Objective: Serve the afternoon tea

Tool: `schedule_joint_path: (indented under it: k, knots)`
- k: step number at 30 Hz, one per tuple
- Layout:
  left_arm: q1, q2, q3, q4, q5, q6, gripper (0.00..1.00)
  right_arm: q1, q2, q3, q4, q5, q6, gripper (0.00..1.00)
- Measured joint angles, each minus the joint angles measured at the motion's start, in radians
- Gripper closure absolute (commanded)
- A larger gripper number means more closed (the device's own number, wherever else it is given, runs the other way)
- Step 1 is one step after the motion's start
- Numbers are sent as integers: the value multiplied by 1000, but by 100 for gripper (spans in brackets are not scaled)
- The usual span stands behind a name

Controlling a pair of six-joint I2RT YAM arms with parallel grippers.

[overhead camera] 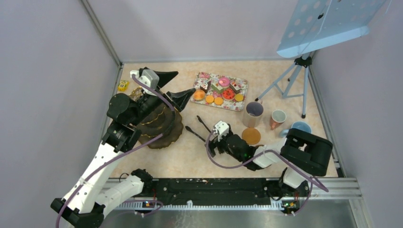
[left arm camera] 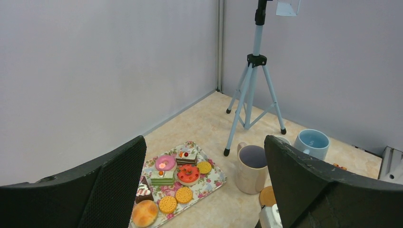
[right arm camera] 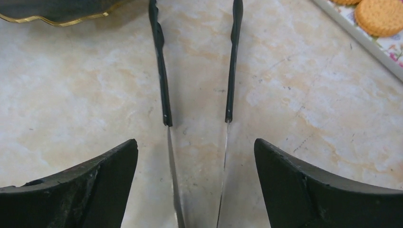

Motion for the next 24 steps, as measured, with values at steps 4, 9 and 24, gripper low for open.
schedule_joint_path:
  k: [4,9,24]
  knots:
    - [0,0,0,0,0,0,1,-29,89,28,-6,-27,-12,8]
    - [0,0,0,0,0,0,1,-37,190,85,20,-39,-31,14]
    - [-5,0,0,0,-5,0,1,-37,239,82,118,26,-59,54]
